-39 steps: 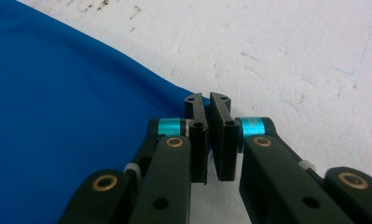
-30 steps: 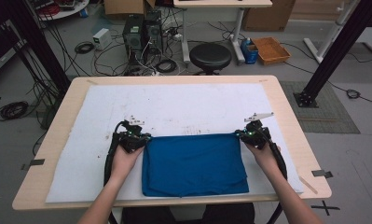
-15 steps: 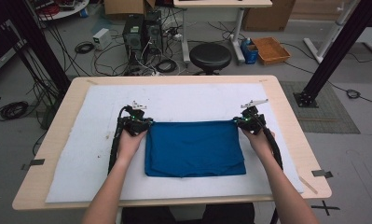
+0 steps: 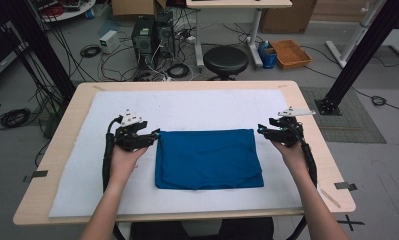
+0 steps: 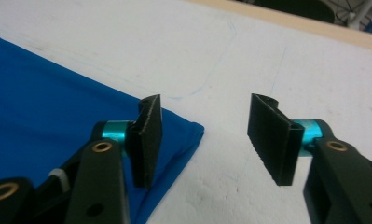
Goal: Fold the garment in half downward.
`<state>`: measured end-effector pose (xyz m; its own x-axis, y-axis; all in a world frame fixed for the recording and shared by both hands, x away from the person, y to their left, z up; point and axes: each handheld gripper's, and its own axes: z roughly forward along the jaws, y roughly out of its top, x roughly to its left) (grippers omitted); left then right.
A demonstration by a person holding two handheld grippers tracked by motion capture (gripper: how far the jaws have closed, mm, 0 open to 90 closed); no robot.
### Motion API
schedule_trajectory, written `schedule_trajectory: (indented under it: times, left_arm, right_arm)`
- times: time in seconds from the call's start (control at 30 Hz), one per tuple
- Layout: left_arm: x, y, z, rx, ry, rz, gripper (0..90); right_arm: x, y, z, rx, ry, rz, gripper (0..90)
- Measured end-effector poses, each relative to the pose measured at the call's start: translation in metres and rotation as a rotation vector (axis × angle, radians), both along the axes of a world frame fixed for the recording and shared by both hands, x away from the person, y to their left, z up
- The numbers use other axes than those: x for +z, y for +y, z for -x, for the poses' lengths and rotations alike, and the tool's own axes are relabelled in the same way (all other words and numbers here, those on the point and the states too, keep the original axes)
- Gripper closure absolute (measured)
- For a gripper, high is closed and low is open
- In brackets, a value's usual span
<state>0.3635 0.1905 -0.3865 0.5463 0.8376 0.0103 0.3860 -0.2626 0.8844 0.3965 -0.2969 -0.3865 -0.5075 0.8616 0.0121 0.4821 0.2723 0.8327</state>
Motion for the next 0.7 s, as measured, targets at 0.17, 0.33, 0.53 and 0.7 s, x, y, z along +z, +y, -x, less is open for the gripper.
schedule_trajectory:
  times: [0.17,0.33,0.53,0.7]
  left_arm:
    - [0.010,0.006,0.024,-0.056,-0.043,-0.006,40.4]
    - [0.015,0.010,0.042,-0.099,-0.074,0.000,40.4]
    - [0.016,0.018,0.045,-0.087,-0.091,0.032,40.4]
    - [0.011,0.019,0.042,-0.080,-0.078,0.048,39.6]
  right_arm:
    - [0.009,-0.008,0.025,0.050,-0.040,-0.022,39.0]
    - [0.012,-0.016,0.044,0.079,-0.087,-0.049,37.2]
    - [0.011,-0.026,0.049,0.095,-0.073,-0.072,34.9]
    - [0.008,-0.031,0.048,0.078,-0.068,-0.085,33.9]
